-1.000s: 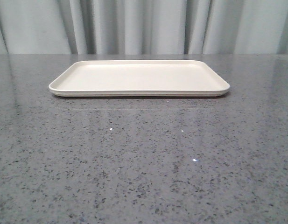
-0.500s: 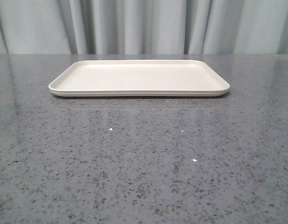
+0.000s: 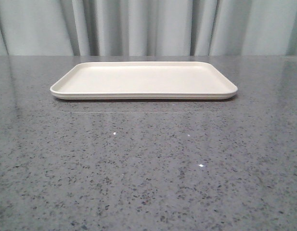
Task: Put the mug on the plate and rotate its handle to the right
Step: 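Lower the left gripper into the white mug's rim and grip it, then lift the white mug with the left gripper and carry it toward the tray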
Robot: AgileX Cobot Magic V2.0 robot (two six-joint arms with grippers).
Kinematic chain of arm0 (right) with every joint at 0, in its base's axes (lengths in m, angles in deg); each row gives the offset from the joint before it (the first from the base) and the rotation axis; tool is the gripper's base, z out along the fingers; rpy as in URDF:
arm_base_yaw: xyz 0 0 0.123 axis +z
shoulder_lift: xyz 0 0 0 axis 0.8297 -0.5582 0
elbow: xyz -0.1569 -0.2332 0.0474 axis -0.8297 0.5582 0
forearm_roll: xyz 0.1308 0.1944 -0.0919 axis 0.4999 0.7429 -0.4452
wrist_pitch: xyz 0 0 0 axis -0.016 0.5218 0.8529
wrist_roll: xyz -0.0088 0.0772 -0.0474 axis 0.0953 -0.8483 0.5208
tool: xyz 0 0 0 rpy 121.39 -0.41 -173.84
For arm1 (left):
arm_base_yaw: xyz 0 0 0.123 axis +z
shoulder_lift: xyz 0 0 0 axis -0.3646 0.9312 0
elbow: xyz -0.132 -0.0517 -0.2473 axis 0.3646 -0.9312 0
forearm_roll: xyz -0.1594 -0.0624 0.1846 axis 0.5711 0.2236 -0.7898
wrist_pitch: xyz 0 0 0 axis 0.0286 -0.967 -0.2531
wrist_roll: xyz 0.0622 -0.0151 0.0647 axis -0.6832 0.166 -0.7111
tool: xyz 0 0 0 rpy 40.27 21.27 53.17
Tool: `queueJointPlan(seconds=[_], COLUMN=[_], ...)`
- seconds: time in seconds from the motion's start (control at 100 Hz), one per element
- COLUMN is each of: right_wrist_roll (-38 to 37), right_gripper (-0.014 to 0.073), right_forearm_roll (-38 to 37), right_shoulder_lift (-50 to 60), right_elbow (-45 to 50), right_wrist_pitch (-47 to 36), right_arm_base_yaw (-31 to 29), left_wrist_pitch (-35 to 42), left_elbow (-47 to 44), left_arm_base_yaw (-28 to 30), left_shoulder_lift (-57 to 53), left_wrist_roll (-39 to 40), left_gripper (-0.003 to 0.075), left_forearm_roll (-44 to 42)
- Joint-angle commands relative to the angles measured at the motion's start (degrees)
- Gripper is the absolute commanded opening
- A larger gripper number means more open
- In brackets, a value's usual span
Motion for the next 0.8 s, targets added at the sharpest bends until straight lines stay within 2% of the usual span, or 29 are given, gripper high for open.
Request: queueJointPlan(seconds=[0.0, 0.1, 0.15, 0.22, 0.34, 0.39, 0.62, 0.79], right_wrist_roll=[0.15, 0.15, 0.15, 0.15, 0.15, 0.15, 0.20, 0.20], right_gripper=[-0.0059, -0.0024, 0.0010, 0.0071, 0.0131, 0.0146, 0.0307, 0.0312], right_forearm_roll=[-0.26, -0.26, -0.26, -0.21, 0.04, 0.19, 0.25, 0.31], right_shoulder_lift=[-0.40, -2.02, -2.88, -4.03, -5.80, -6.62, -11.30, -14.96], right_elbow=[-5.32, -8.59, -9.89, -11.38, -13.21, -14.14, -18.78, -21.00], right_wrist_pitch=[0.44, 4.15, 5.35, 6.52, 7.06, 7.21, 8.95, 9.97], right_arm_base_yaw=[0.10, 0.10, 0.10, 0.10, 0.10, 0.10, 0.10, 0.10], left_wrist_pitch=[2.56, 2.11, 2.11, 2.11, 2.11, 1.47, -4.95, -5.11], left_elbow=[5.36, 9.00, 10.68, 12.77, 15.40, 16.56, 20.68, 22.06], left_arm_base_yaw=[0.15, 0.15, 0.15, 0.15, 0.15, 0.15, 0.15, 0.15], left_shoulder_lift=[3.06, 5.87, 7.24, 8.57, 10.43, 11.15, 15.17, 16.01], left_wrist_roll=[0.38, 0.38, 0.38, 0.38, 0.38, 0.38, 0.38, 0.38], left_gripper=[-0.0019, -0.0012, 0.0021, 0.0112, 0.0339, 0.0389, 0.0412, 0.0411], left_forearm_roll=[0.15, 0.15, 0.15, 0.15, 0.15, 0.15, 0.15, 0.15])
